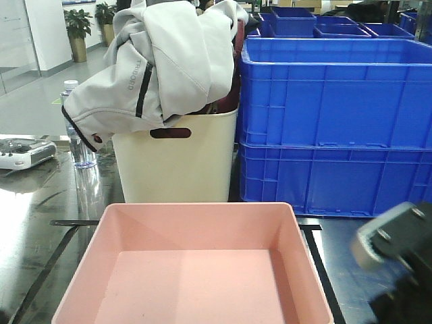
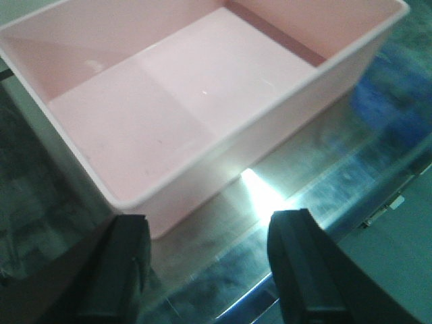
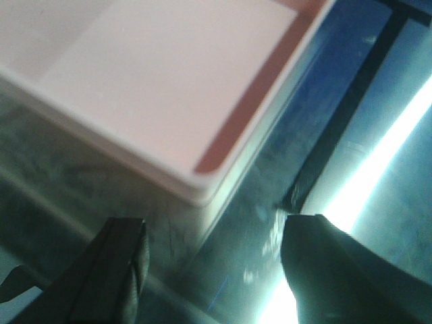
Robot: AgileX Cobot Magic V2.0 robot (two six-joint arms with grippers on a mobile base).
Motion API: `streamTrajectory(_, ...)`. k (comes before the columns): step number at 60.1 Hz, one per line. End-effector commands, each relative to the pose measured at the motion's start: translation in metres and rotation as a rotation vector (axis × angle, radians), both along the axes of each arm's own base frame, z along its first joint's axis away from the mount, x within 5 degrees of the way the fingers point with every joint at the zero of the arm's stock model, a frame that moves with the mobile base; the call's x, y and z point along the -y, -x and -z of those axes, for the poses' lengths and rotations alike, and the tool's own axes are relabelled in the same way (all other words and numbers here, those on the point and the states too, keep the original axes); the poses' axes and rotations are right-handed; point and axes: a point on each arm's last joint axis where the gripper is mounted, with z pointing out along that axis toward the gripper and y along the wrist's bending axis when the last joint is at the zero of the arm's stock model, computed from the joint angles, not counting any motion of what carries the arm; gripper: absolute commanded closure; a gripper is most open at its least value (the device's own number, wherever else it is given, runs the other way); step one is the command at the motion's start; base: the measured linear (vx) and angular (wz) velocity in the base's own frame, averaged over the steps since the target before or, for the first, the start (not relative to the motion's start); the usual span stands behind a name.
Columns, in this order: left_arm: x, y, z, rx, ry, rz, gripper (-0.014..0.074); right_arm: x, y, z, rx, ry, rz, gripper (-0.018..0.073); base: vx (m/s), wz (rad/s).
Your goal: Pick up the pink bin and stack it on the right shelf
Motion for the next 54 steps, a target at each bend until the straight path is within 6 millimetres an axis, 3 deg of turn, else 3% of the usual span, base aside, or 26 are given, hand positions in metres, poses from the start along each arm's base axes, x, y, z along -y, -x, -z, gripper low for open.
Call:
streamTrajectory(1, -0.006, 0.016, -0.001, 0.115, 0.089, -0.007, 0.0137, 0.012, 0.020, -0.006, 0.114, -0.044, -0.001, 0.0120, 0.00, 0.00)
streamTrajectory(8, -0.013, 0.032, 0.015, 0.129, 0.094, -0.007, 0.0180, 0.026, 0.046, 0.009, 0.140, -0.073, 0.011, 0.0169, 0.00, 0.00)
streamTrajectory(15, -0.017, 0.040, 0.028, 0.133, 0.097, -0.008, 0.0274, 0.036, 0.064, 0.020, 0.185, -0.098, 0.012, 0.0277, 0.00, 0.00)
streamTrajectory(31, -0.018, 0.040, 0.036, 0.154, 0.108, -0.023, 0.0549, 0.042, 0.077, 0.033, 0.207, -0.102, -0.001, 0.0575, 0.00, 0.00)
streamTrajectory(37, -0.018, 0.040, 0.036, 0.152, 0.107, -0.022, 0.0605, 0.042, 0.078, 0.033, 0.206, -0.104, -0.001, 0.0574, 0.00, 0.00)
streamTrajectory(54, -0.019, 0.042, 0.036, 0.159, 0.108, -0.025, 0.0603, 0.042, 0.078, 0.033, 0.206, -0.103, -0.001, 0.0571, 0.00, 0.00)
